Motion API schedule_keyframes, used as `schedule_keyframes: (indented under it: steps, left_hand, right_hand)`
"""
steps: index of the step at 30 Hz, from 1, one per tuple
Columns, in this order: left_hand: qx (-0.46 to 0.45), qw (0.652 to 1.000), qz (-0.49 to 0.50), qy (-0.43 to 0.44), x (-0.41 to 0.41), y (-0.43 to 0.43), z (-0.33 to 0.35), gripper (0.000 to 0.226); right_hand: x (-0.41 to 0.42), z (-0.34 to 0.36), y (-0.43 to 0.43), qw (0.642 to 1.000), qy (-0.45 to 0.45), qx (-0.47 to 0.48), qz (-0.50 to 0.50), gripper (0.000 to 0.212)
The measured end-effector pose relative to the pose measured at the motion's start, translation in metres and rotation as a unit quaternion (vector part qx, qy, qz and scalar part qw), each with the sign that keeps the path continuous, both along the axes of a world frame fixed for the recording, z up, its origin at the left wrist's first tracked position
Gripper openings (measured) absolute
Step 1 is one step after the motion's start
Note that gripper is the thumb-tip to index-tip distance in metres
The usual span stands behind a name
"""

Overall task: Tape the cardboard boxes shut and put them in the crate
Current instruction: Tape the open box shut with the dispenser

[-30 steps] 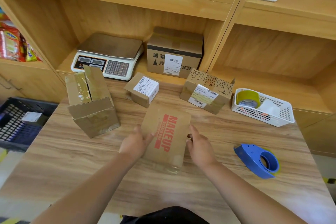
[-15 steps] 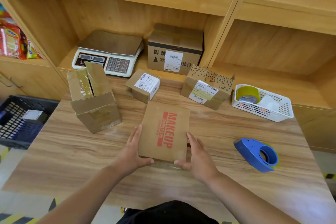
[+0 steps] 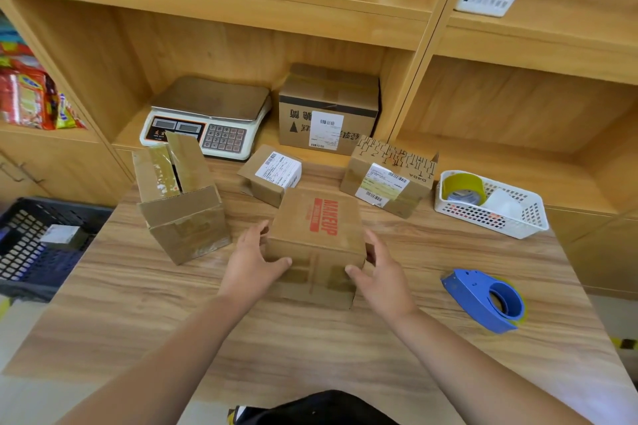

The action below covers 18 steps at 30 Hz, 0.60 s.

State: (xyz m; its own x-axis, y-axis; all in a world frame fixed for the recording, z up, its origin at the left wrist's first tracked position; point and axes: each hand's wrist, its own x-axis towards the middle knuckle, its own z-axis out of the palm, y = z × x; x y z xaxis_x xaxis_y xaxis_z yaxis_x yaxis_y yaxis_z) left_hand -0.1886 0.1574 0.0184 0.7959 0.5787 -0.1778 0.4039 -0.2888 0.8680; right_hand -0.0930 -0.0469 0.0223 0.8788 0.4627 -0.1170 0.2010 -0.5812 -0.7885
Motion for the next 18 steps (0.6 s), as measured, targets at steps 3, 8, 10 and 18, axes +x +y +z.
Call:
schedule_keyframes:
  steps: [3, 8, 10, 18]
  left_hand:
    - [-0.031, 0.998, 0.040, -0.024, 0.007, 0.000, 0.004, 0.066]
    - [-0.040, 0.994, 0.082, -0.057, 0.010, -0.007, 0.010, 0.045]
    - [-0.040, 0.994, 0.076, -0.068, 0.009, -0.010, 0.011, 0.048]
    - [-0.026, 0.997, -0.064, -0.036, -0.006, -0.017, 0.013, 0.109]
  right_hand:
    - [0.008, 0.010, 0.007, 0.999, 0.008, 0.028, -0.039, 0.071]
    - [0.017, 0.015, 0.016, 0.989, 0.044, 0.088, -0.114, 0.066]
    - [0.019, 0.017, 0.018, 0.986, 0.031, 0.094, -0.137, 0.053]
    - [0.019, 0.016, 0.016, 0.987, -0.030, 0.077, -0.141, 0.032]
